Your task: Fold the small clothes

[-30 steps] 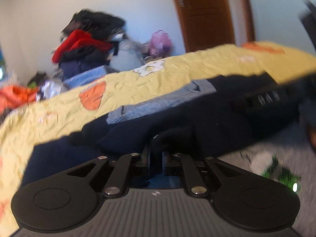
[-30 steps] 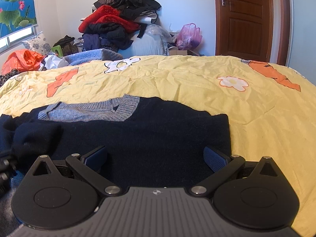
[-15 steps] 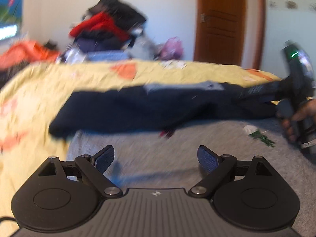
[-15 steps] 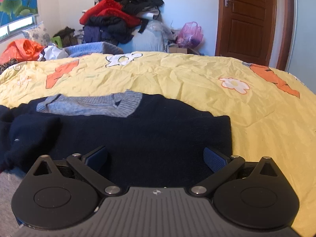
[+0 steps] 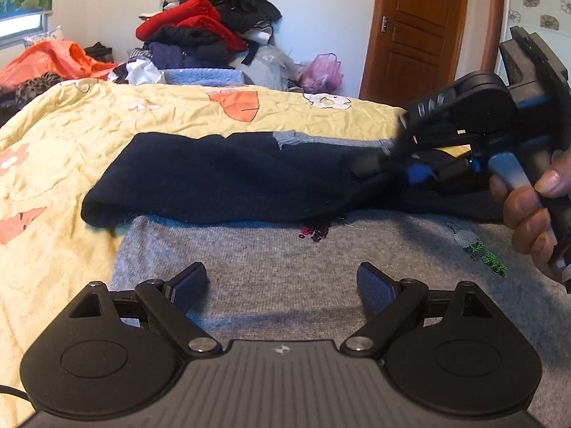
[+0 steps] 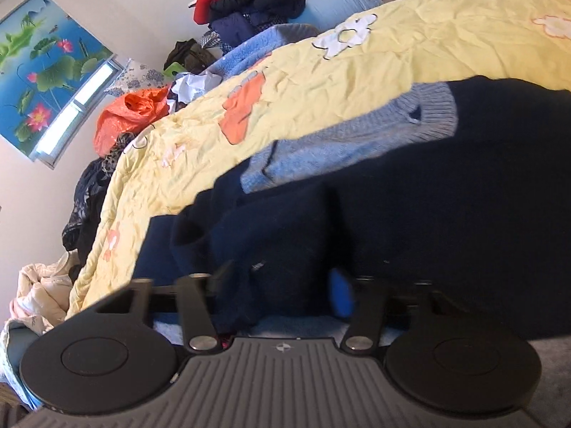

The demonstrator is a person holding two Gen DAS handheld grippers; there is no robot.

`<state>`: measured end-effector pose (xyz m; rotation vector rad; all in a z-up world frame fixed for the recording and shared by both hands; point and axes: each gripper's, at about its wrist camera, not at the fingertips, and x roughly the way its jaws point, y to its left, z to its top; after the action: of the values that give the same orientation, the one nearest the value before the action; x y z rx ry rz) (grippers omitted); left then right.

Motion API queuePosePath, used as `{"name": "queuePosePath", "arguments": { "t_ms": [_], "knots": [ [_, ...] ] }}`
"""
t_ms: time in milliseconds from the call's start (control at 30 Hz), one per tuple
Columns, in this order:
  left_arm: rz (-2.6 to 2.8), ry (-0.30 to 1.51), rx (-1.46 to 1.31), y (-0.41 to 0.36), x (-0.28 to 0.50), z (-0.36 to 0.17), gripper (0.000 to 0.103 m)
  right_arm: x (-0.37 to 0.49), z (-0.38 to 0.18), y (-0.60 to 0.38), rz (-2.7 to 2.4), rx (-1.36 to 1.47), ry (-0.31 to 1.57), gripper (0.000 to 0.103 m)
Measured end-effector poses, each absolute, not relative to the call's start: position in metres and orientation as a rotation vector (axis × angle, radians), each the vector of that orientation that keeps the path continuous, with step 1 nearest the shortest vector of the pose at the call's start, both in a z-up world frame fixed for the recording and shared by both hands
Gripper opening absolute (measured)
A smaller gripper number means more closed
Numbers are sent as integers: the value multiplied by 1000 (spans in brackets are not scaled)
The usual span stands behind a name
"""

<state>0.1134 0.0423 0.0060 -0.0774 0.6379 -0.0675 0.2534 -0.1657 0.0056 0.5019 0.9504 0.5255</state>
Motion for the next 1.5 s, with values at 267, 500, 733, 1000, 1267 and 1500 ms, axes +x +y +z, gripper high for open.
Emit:
{"name": "queuePosePath", "arguments": {
  "t_ms": [267,500,733,1000,1267,1500],
  "knots": [
    [-66,639,-88,45,113,6,92,235,71,-158,492,85,680,14],
    [-64,639,-103,48,111,6,92,238,78,-199,347,-255,653,13],
    [-63,643,-98,47,111,7,92,235,35,-241,264,-169,736,13],
    [-63,635,-68,46,111,13,92,235,15,-243,281,-64,796,35],
    [-139,516,-73,53,166,64,98,262,36,-319,249,446,713,75],
    [-101,700,-18,30,239,17,98,300,10,-271,256,233,853,51]
  ]
}}
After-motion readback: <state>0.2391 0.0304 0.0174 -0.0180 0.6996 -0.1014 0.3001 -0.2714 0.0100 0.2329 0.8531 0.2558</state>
